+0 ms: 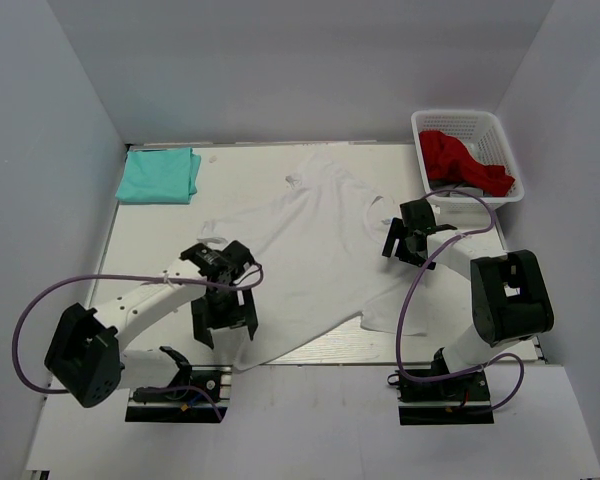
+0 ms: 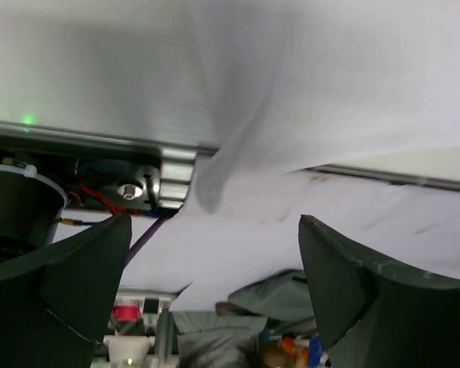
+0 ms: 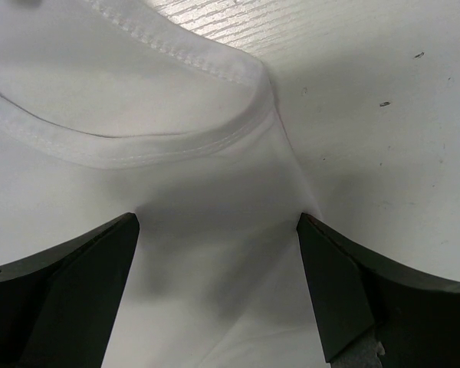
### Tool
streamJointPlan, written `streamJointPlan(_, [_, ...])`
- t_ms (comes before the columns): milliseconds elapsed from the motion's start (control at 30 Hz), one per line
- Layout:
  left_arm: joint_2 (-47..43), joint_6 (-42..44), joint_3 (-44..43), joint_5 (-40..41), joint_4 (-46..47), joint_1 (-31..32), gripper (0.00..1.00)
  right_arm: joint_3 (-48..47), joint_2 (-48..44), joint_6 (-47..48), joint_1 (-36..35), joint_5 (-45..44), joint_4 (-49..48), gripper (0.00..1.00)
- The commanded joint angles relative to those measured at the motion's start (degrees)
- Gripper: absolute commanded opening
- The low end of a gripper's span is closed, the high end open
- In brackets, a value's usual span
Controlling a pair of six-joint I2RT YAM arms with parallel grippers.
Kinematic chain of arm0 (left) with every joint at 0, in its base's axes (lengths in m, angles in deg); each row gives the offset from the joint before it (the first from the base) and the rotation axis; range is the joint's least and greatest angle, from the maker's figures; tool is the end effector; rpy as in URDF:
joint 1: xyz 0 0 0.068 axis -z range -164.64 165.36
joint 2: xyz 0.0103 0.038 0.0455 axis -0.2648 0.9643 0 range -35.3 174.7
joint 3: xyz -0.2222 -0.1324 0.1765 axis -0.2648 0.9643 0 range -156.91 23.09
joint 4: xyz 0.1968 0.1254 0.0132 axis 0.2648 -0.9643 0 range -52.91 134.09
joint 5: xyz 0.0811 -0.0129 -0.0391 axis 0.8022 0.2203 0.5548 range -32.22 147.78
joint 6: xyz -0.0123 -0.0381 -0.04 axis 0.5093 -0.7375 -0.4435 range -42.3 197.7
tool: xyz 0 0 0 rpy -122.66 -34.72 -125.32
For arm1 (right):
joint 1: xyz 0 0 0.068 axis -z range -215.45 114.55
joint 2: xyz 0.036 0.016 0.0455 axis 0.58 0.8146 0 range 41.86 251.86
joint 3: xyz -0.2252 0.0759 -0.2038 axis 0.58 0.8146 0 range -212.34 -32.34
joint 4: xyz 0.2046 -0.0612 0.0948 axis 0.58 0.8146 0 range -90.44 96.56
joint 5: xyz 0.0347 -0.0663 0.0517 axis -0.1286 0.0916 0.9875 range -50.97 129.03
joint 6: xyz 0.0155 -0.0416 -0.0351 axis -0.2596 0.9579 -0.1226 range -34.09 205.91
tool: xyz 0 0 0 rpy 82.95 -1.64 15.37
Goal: Fold and stack the t-shirts
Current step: Flatten out the tshirt
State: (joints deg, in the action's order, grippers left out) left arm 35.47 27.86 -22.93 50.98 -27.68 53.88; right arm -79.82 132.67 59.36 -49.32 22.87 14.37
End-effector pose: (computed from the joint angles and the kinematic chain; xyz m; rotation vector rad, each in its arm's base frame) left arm 0.0965 -0.0828 0.2538 0.3036 -2.9619 0.0086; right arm 0.2756 0.0568 0.2199 0.3804 2.4984 -0.0874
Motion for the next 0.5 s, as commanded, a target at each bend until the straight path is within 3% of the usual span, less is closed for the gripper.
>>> streamJointPlan(0, [3.32, 0.45, -9.14, 6.79, 2.23, 0.24, 1.00, 1.69, 1.31, -0.35, 0.33, 3.16, 0.92, 0.90])
streamJointPlan(167, [13.33, 0.45, -20.48, 24.81, 8.56, -1.52, 1.00, 1.78, -3.77, 1.14, 0.25, 2.89, 0.22, 0.90])
streamJointPlan(200, [18.66, 0.45, -22.86, 28.31, 8.57, -1.52, 1.00, 1.69, -4.49, 1.49, -0.02, 2.80, -0.13, 0.90])
streamJointPlan(300, [29.21, -3.84, -32.44, 38.32, 2.28, -3.18, 1.00, 1.35, -8.09, 3.95, -0.81, 1.32, -0.48, 0.90])
streamJointPlan(467, [36.27, -2.55, -41.15, 42.58, 4.26, -7.93, 1.00, -2.96, -11.52, 7.37, -3.61, -1.86, 1.63, 0.90])
